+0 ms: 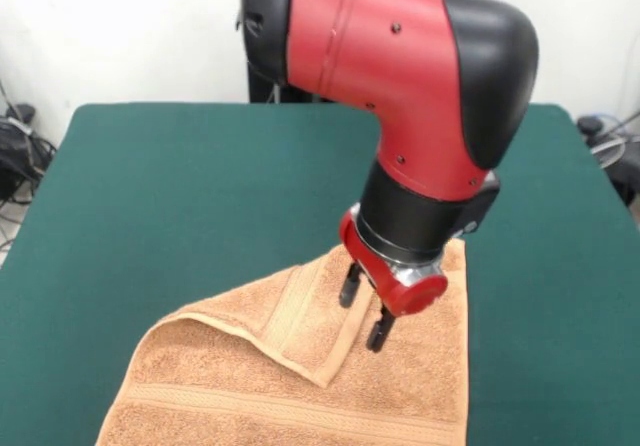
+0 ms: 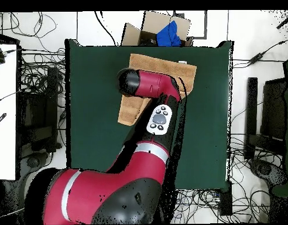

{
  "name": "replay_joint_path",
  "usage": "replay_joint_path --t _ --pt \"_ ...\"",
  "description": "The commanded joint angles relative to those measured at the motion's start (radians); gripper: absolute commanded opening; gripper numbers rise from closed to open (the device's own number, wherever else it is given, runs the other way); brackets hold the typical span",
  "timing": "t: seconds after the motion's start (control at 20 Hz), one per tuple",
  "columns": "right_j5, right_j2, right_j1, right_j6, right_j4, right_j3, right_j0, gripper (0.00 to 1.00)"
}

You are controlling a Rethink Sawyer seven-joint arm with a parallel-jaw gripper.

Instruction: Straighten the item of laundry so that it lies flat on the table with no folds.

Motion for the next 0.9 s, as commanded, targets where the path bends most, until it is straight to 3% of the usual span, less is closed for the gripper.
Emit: replay_joint_path --t 0.05,0.9 --pt "-0.105 -0.001 0.066 0.324 0.067 0.137 0.031 1.0" --pt "-0.034 -0.013 0.023 0.193 0.102 0.147 0.019 1.0"
